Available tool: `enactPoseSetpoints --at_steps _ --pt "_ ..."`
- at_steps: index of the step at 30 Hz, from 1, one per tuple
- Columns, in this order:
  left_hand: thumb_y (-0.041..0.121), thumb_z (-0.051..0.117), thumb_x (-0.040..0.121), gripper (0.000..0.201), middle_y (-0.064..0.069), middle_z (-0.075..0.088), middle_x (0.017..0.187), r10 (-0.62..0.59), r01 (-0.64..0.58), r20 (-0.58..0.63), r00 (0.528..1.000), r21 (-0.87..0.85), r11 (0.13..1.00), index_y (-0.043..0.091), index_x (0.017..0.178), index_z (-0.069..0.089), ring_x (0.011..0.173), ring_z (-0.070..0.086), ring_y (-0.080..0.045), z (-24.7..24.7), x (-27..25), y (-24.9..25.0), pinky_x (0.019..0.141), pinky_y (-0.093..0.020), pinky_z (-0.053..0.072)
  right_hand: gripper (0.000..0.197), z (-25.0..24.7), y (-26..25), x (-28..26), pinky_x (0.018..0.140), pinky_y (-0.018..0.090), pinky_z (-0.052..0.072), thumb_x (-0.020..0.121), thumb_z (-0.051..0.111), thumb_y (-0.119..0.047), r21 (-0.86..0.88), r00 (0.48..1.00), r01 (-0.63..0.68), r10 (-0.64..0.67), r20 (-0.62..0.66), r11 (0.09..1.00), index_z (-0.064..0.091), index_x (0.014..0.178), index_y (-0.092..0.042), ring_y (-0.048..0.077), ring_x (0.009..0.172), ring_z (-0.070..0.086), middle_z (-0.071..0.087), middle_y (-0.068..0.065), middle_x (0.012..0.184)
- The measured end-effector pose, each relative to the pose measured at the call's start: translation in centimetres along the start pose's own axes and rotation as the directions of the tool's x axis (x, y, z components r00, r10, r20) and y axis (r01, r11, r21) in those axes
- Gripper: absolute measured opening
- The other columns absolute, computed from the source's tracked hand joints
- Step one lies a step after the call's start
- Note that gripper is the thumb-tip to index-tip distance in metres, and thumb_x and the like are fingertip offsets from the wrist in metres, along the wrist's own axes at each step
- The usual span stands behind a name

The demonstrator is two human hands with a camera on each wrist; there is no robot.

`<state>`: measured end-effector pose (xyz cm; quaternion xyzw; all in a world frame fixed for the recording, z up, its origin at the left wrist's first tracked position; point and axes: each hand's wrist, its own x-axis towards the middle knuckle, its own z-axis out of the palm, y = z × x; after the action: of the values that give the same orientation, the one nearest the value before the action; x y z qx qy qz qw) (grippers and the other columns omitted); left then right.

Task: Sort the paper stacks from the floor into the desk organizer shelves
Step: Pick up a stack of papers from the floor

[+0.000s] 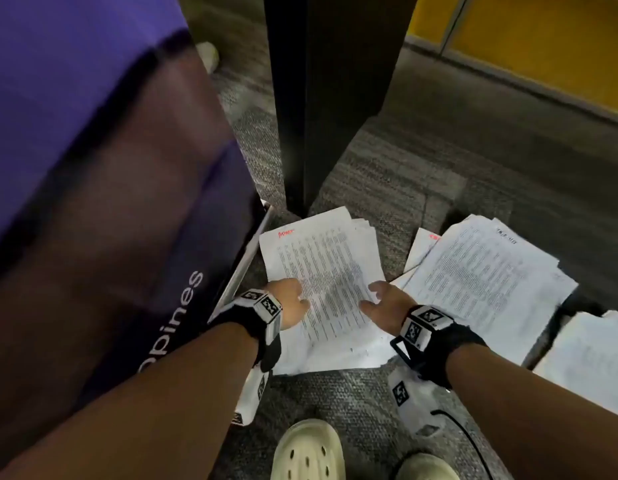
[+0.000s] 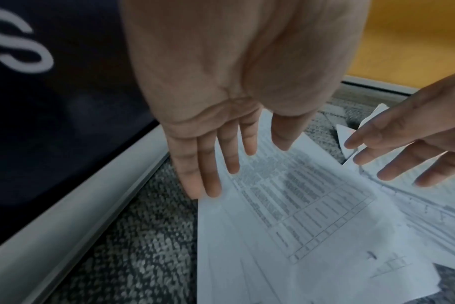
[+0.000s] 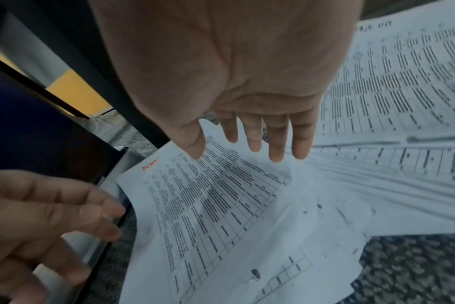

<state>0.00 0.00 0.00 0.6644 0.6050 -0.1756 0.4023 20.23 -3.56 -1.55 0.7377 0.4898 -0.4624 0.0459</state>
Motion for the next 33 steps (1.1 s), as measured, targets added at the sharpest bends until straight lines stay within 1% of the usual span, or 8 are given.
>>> enactPoseSetpoints --at_steps 8,12,16,19,22,27,30,33 --pt "0.032 0.048 0.099 0.039 -0.021 0.059 0.121 -0.158 0.16 0.028 0.987 -0.05 0.986 -0.002 0.117 0.055 0.107 0.059 -0.034 2.8 4.4 -3.8 0.087 -0.037 0.048 0.072 2.4 0.8 5.0 0.105 0.039 0.039 0.09 0.06 -0.036 0.13 0.986 -0.126 0.139 -0.095 0.983 0.025 0.147 -0.009 0.033 0.129 0.044 0.038 0.015 0.147" --pt "0.033 0.058 0.094 0.054 -0.013 0.053 0.131 -0.247 0.244 0.03 0.969 -0.303 0.921 0.004 0.136 0.041 0.114 0.057 -0.03 4.3 5.7 -4.8 0.096 -0.037 0.049 0.088 2.8 1.1 6.7 0.107 0.048 0.034 0.082 0.066 -0.044 0.144 0.959 -0.231 0.25 -0.133 0.962 0.019 0.147 -0.009 0.037 0.133 0.037 0.031 0.018 0.147" --pt "0.033 0.067 0.088 0.078 -0.012 0.051 0.133 -0.316 0.309 0.086 0.945 -0.555 0.772 0.008 0.147 0.023 0.116 0.056 -0.03 5.1 6.2 -4.9 0.095 -0.036 0.05 0.103 3.7 1.6 7.1 0.109 0.048 0.031 0.074 0.07 -0.056 0.13 0.931 -0.331 0.346 -0.114 0.935 0.017 0.147 -0.005 0.037 0.134 0.033 0.027 0.019 0.148" --pt "0.038 0.071 0.084 0.088 -0.011 0.049 0.135 -0.323 0.323 0.098 0.941 -0.54 0.777 0.012 0.149 0.019 0.118 0.055 -0.029 5.0 6.3 -5.2 0.095 -0.036 0.05 0.11 3.9 1.8 7.5 0.11 0.05 0.03 0.068 0.07 -0.064 0.107 0.922 -0.371 0.379 -0.076 0.923 0.019 0.147 -0.007 0.037 0.134 0.033 0.027 0.02 0.147" --pt "0.037 0.074 0.082 0.092 -0.01 0.043 0.143 -0.32 0.308 0.074 0.944 -0.536 0.786 0.012 0.151 0.018 0.125 0.05 -0.027 4.9 6.3 -5.6 0.099 -0.032 0.046 0.118 4.0 1.8 8.3 0.107 0.051 0.032 0.048 0.065 -0.075 0.056 0.929 -0.364 0.366 -0.045 0.93 0.03 0.144 -0.017 0.036 0.127 0.039 0.037 0.015 0.142" --pt "0.032 0.075 0.083 0.091 -0.009 0.037 0.149 -0.331 0.308 0.055 0.942 -0.533 0.788 0.011 0.151 0.018 0.133 0.041 -0.026 4.7 6.2 -5.2 0.107 -0.033 0.039 0.11 4.0 1.5 8.8 0.103 0.049 0.034 0.043 0.059 -0.067 0.012 0.941 -0.336 0.336 -0.041 0.942 0.04 0.139 -0.017 0.038 0.125 0.039 0.038 0.017 0.139" --pt "0.032 0.074 0.083 0.091 -0.008 0.036 0.149 -0.326 0.3 0.043 0.944 -0.522 0.799 0.01 0.151 0.018 0.135 0.04 -0.025 4.5 6.4 -5.1 0.107 -0.03 0.038 0.112 4.4 1.6 8.9 0.101 0.049 0.034 0.037 0.062 -0.074 0.091 0.944 -0.31 0.318 -0.089 0.946 0.048 0.133 -0.018 0.038 0.123 0.043 0.044 0.016 0.136" --pt "0.034 0.073 0.084 0.09 -0.008 0.036 0.149 -0.323 0.297 0.034 0.946 -0.496 0.816 0.01 0.151 0.017 0.135 0.039 -0.025 4.5 6.6 -5.1 0.106 -0.03 0.037 0.109 4.2 1.9 8.2 0.099 0.043 0.043 0.039 0.08 -0.058 0.289 0.929 -0.262 0.322 -0.183 0.921 0.044 0.129 -0.008 0.031 0.115 0.05 0.051 0.011 0.125"
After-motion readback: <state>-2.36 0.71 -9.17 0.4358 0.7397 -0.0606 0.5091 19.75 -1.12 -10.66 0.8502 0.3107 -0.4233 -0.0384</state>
